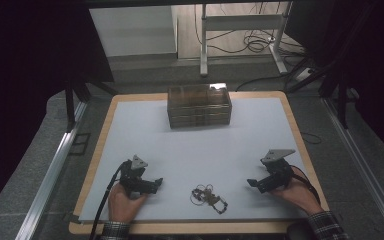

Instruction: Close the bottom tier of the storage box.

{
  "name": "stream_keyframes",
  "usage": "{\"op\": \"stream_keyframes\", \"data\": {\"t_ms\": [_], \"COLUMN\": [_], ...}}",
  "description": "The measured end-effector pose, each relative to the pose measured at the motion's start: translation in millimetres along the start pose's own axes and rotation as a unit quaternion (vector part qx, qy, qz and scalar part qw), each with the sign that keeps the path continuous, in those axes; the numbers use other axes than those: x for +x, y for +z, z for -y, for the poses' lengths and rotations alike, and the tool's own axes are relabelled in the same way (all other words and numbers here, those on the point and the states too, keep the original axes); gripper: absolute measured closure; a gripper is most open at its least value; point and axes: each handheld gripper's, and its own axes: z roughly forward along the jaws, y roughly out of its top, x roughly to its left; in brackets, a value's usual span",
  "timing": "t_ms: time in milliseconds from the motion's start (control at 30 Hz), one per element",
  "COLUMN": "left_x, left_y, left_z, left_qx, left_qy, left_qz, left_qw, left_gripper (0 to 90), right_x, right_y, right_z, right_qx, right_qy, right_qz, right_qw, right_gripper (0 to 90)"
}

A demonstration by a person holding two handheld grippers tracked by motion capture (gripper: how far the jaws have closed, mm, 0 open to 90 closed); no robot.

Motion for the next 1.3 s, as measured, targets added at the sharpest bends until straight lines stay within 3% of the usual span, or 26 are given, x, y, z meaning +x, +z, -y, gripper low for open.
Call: {"op": "stream_keyframes", "data": {"t_ms": [267, 467, 800, 867, 1167, 1300], "left_x": [0.0, 0.0, 0.0, 0.0, 0.0, 0.1], "left_y": [0.0, 0.0, 0.0, 0.0, 0.0, -0.1], "left_z": [0.0, 0.0, 0.0, 0.0, 0.0, 0.0], "left_qx": [0.0, 0.0, 0.0, 0.0, 0.0, 0.001], "left_qy": [0.0, 0.0, 0.0, 0.0, 0.0, 0.0], "left_qz": [0.0, 0.0, 0.0, 0.0, 0.0, 0.0], "left_qw": [1.0, 1.0, 1.0, 1.0, 1.0, 1.0], "left_gripper": [0.0, 0.0, 0.0, 0.0, 0.0, 0.0], "right_x": [0.7, 1.2, 5.1, 4.7, 5.4, 7.3], "right_y": [-0.6, 1.7, 6.4, 8.2, 15.2, 18.4], "right_z": [-5.6, -12.2, -24.2, -27.3, -32.3, -37.6], "right_qx": [0.01, 0.021, 0.003, 0.007, 0.02, 0.022], "right_qy": [0.011, -0.002, -0.021, -0.031, -0.033, -0.047], "right_qz": [-0.01, 0.005, 0.017, 0.022, 0.021, 0.029], "right_qw": [0.9998, 0.9998, 0.9996, 0.9992, 0.999, 0.9982], "right_gripper": [4.1, 6.1, 9.4, 10.5, 11.7, 13.9]}}
